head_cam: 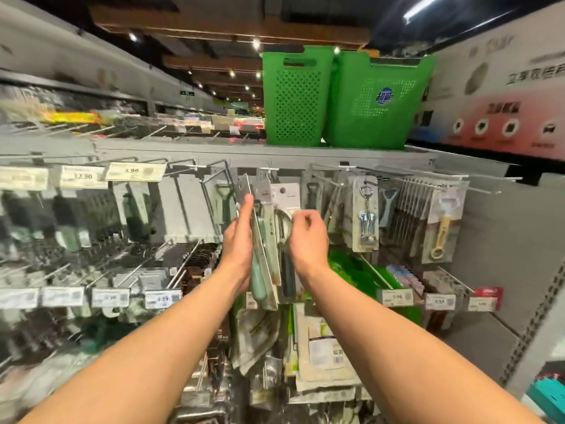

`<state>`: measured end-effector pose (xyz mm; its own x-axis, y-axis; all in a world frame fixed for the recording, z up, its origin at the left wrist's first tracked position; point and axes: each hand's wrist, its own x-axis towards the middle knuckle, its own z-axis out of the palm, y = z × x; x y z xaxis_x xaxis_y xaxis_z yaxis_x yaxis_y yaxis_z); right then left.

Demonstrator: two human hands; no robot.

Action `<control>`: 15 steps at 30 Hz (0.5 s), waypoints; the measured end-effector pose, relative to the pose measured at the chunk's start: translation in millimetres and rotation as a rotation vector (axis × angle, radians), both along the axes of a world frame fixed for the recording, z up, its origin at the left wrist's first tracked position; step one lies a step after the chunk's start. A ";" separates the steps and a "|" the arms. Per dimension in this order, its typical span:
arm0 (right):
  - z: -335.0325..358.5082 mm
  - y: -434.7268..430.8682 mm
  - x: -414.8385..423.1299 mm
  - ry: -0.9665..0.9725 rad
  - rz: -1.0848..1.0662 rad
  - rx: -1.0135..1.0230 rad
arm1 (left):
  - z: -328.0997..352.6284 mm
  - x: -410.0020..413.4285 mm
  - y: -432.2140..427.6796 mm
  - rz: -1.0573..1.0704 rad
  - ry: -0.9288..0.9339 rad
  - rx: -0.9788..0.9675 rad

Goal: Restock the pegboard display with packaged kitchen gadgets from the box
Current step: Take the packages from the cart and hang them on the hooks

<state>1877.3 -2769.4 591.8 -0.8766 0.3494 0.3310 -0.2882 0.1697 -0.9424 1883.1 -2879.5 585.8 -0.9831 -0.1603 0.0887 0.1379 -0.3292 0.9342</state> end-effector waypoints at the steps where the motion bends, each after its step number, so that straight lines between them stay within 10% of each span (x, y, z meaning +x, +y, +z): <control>1: 0.1 -3.5 -4.9 0.010 0.009 0.005 | 0.4 -2.9 -3.0 0.009 0.008 0.009; 15: 0.7 -11.3 -52.2 0.007 0.071 0.027 | 7.8 -29.1 -9.7 0.081 0.056 -0.011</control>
